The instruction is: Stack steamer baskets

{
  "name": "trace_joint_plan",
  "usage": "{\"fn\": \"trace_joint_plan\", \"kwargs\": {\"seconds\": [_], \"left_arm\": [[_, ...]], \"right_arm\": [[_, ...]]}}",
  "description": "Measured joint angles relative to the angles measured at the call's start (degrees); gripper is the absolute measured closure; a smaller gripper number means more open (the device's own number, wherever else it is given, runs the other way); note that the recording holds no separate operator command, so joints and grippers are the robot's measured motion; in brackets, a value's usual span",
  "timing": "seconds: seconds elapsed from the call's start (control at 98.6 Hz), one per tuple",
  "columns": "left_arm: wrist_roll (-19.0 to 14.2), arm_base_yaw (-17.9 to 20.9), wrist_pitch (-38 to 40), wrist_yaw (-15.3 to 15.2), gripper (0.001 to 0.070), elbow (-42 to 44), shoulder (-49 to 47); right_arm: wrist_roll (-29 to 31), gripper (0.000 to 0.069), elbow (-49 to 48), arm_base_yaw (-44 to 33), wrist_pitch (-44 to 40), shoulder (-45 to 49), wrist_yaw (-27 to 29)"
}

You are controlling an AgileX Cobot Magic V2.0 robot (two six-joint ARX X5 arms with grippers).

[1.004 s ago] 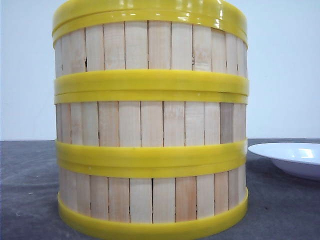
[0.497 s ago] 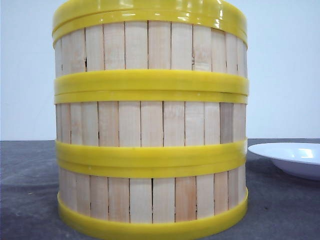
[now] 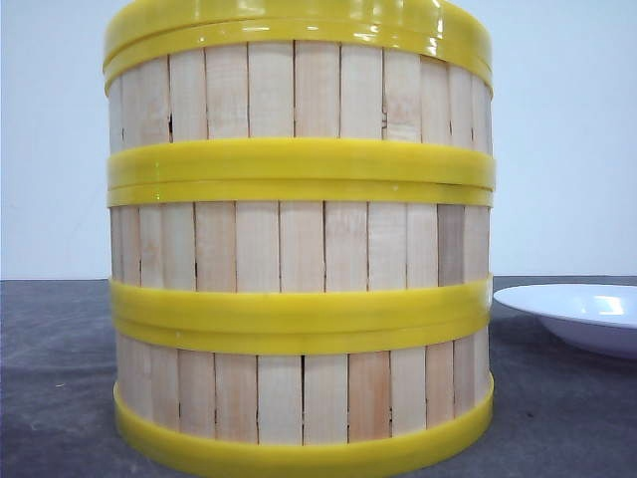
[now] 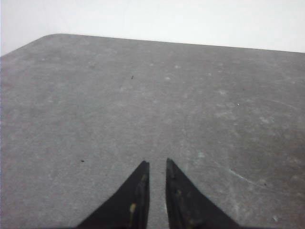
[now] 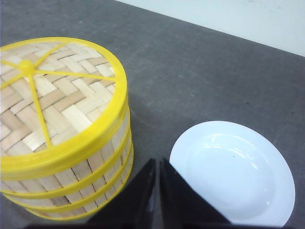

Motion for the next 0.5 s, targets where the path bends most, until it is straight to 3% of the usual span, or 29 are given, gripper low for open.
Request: {"fn": "trace_joint_plan", "kwargs": {"seconds": [0.497], "left_arm": [[-0.46, 0.00, 1.05, 0.17, 0.0674, -0.37, 0.00]], "right_arm": [[0.00, 0.0681, 0.00, 0.00, 0.00, -0.02, 0.02]]}}
